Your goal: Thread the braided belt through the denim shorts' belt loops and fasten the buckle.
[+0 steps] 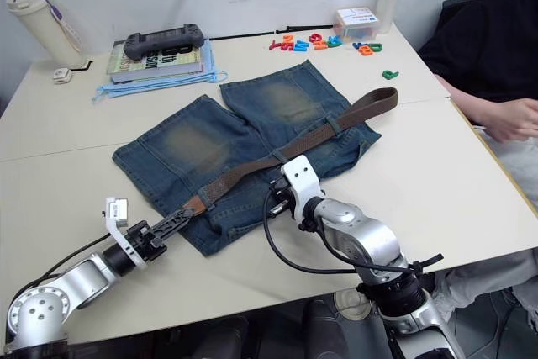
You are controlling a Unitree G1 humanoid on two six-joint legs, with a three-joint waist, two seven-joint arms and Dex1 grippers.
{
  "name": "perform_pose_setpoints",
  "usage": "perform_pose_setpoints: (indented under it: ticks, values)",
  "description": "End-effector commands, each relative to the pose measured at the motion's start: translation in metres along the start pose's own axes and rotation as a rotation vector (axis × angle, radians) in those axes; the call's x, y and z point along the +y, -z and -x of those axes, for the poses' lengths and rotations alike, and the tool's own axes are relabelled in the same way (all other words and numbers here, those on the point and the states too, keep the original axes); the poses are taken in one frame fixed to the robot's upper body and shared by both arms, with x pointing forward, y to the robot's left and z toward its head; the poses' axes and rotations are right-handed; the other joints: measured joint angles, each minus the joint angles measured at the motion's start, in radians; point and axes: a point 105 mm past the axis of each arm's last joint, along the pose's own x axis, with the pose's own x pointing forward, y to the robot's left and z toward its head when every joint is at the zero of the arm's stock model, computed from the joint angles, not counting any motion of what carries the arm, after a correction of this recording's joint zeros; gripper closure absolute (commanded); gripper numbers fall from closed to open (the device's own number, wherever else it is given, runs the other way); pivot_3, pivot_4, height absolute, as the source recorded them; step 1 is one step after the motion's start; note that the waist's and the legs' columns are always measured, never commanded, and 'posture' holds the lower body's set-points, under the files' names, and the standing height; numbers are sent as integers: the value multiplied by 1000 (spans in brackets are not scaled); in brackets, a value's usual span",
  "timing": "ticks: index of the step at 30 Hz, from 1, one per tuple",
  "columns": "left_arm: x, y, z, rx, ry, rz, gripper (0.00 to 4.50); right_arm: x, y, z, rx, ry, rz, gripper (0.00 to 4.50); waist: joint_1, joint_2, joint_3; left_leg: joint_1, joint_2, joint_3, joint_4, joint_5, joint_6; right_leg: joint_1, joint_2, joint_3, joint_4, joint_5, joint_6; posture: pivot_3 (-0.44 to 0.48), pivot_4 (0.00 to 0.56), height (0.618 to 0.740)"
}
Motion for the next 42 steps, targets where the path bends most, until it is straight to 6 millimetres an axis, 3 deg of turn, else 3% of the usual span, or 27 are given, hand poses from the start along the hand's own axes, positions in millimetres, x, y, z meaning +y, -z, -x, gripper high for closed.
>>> perform_pose_setpoints:
  ticks: [1,14,20,27,29,35,38,39,42]
  values:
    - [10,-15,35,-38,-65,-43,4500,-1,19,-4,72,22,-13,4475,-1,0,0,0,1,0,0,0,0,0,0,0,0,0,0,0,150,713]
    - [79,-65,152,-88,-422,-136,4500,8,13,-9,49,-1,-17,4475,-2,-4,-2,5,4,0,-8,-2,0,1,2,-1,0,-3,-7,0,150,713]
    - [109,-70,191,-107,-567,-138,4500,8,9,-12,39,-5,-10,4475,-5,-4,-3,7,7,-1,-14,-1,-1,1,3,-2,1,-4,-10,0,150,713]
    - [142,-84,235,-249,-802,-141,4500,7,4,-13,29,-5,-4,4475,-9,-4,-3,8,8,-1,-15,-1,-2,0,4,-2,2,-4,-12,0,150,713]
    - [145,-91,237,-296,-820,-149,4500,7,4,-13,29,-4,-2,4475,-8,-4,-3,9,9,-1,-15,-1,-2,0,5,-2,3,-4,-12,0,150,713]
    - [145,-87,212,-260,-717,-174,4500,6,2,-14,26,-7,4,4475,-6,-3,-2,9,9,-1,-15,-1,-3,0,4,-1,4,-4,-12,0,150,713]
    - [147,-88,210,-277,-713,-177,4500,6,1,-14,24,-8,7,4475,2,-3,-2,9,9,-1,-14,-1,-3,0,4,-1,4,-4,-12,0,150,713]
    - [148,-87,210,-276,-712,-183,3851,6,0,-14,23,-8,8,4500,2,-3,-2,9,9,-1,-14,-1,-3,0,4,-2,5,-4,-12,0,150,713]
    - [148,-87,208,-284,-681,-195,2956,3,-2,-12,14,0,14,4500,3,-2,-2,9,9,-2,-14,-1,-3,0,4,-2,5,-4,-13,0,150,713]
